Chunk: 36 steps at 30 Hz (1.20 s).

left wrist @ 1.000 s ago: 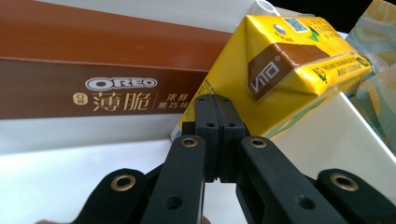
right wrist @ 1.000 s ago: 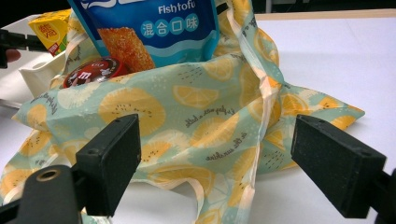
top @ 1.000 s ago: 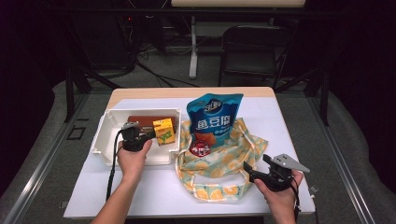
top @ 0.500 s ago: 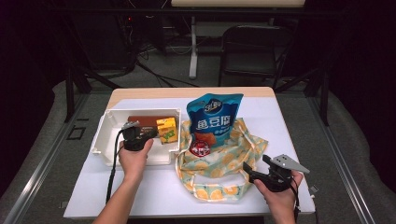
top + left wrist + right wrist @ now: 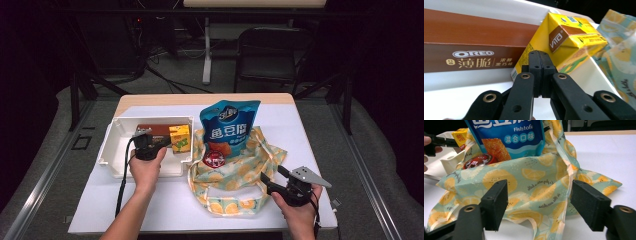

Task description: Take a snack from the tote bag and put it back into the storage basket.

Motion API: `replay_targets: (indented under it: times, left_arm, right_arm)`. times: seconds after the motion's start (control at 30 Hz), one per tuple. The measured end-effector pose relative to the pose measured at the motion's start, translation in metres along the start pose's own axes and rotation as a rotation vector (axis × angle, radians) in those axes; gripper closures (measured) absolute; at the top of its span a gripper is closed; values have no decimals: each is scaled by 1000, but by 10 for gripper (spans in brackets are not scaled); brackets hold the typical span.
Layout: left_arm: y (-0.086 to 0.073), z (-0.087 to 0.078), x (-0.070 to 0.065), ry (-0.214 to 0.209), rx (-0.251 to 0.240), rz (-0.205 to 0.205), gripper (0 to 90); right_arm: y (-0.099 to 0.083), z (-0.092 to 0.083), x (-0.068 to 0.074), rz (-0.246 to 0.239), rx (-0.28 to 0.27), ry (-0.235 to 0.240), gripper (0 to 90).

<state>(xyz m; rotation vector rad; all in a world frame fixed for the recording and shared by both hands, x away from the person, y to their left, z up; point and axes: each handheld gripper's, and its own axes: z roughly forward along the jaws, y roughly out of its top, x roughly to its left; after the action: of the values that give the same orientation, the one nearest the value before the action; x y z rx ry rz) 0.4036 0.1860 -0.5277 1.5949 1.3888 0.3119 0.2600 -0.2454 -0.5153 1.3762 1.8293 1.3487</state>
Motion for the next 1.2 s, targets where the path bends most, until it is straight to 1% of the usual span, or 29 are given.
replay_targets:
  times: [0.07,0.17,0.23,0.27,0.3,0.37,0.43,0.5,0.57,0.63,0.73,0.8,0.83,0.9,0.97,1.0,1.03,1.1,1.17,1.2]
  left_arm:
    - [0,1,1,0,11,3,900]
    - [-1,2,2,8,8,6,900]
    - [-1,1,3,5,8,8,900]
    - [-1,0,3,3,11,9,895]
    - [-2,-3,3,2,0,14,873]
    - [-3,-8,4,-6,-12,21,799]
    - [-5,-15,5,-24,-30,43,738]
    - [-9,-25,5,-49,-59,65,649]
    - [-12,-32,5,-65,-81,86,584]
    - [-15,-41,4,-86,-99,110,493]
    - [-20,-55,1,-108,-109,166,357]
    - [-23,-63,-1,-120,-107,195,264]
    - [-25,-67,-1,-123,-105,206,222]
    - [-29,-75,0,-129,-106,210,153]
    - [-33,-80,1,-135,-111,207,132]
    - [-34,-81,2,-130,-107,208,106]
    - [-35,-83,3,-135,-104,203,82]
    - [-37,-86,3,-126,-107,203,32]
    - [-39,-89,2,-138,-109,214,2]
    - [-39,-91,1,-138,-115,220,1]
  right_arm:
    - [-1,0,0,2,-2,6,327]
    - [-1,0,0,0,-5,18,357]
    - [-1,0,0,1,-10,22,363]
    - [-1,1,1,3,-18,28,372]
    - [-1,0,0,3,-19,33,376]
    - [-1,0,1,-5,-17,26,376]
    - [0,0,2,-16,-19,20,377]
    - [1,0,2,-30,-19,29,374]
    - [3,2,3,-34,-23,28,375]
    - [4,3,4,-35,-20,37,372]
    - [7,5,5,-41,-22,43,371]
    - [9,7,6,-61,-39,51,370]
    - [10,8,6,-71,-36,56,370]
    - [14,9,6,-76,-26,50,362]
    - [18,10,7,-72,-12,46,352]
    - [21,11,7,-78,-12,47,342]
    - [23,11,7,-79,-10,47,327]
    - [29,12,9,-86,-10,55,304]
    - [35,15,8,-95,-8,63,293]
    - [37,16,9,-93,-13,62,284]
